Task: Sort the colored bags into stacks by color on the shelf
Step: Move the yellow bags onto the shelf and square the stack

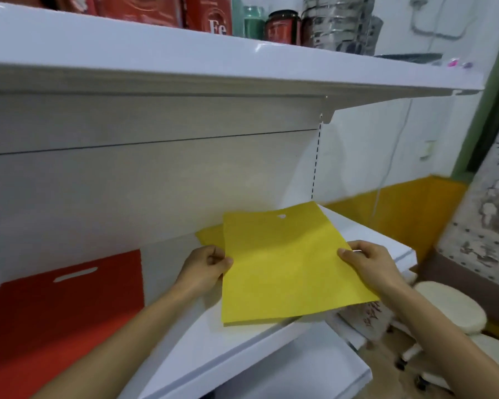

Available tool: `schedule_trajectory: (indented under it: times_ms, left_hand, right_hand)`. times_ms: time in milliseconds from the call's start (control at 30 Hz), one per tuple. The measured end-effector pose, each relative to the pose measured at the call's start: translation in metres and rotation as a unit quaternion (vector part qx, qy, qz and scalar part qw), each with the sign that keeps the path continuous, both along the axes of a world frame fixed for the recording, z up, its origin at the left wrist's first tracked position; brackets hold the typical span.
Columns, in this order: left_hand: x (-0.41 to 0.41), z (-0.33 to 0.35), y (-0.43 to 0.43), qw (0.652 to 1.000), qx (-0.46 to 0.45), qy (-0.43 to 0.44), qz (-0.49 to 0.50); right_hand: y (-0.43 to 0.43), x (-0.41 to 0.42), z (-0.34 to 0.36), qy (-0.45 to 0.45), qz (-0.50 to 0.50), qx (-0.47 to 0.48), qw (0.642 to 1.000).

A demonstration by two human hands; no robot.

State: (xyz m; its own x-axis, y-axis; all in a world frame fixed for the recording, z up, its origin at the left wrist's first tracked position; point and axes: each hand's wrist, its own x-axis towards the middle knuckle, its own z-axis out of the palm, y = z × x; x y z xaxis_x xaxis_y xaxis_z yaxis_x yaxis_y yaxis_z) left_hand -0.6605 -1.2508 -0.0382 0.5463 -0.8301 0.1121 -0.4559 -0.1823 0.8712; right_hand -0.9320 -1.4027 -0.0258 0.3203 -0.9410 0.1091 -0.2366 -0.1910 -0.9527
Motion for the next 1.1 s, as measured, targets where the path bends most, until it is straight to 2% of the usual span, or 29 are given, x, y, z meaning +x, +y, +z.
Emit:
schedule_trajectory:
  times_ms: [333, 500, 667, 833, 1100]
  left_hand:
    - [-0.007, -0.028, -0.016, 0.992, 0.021, -0.028, 0.121]
    - [-0.012, -0.040, -0.023, 0.980, 0.032, -0.110, 0.161]
    - [-0.023, -0.044, -0.026, 0.958, 0.013, -0.187, 0.216]
    - [-0.021, -0.050, -0.026, 0.949, 0.017, -0.213, 0.231]
    - [-0.021, -0.053, -0.025, 0.949, 0.003, -0.207, 0.237]
  right_hand:
    - [-0.099, 0.041, -0.031, 0.104, 0.124, -0.039, 0.986]
    - [-0.128, 0.055, -0.041, 0.196, 0.109, -0.114, 0.968]
    - [-0.133, 0.061, -0.044, 0.263, 0.110, -0.150, 0.947]
    - [-0.133, 0.059, -0.050, 0.260, 0.101, -0.173, 0.944]
    - [-0.130, 0.059, -0.053, 0.273, 0.105, -0.204, 0.934]
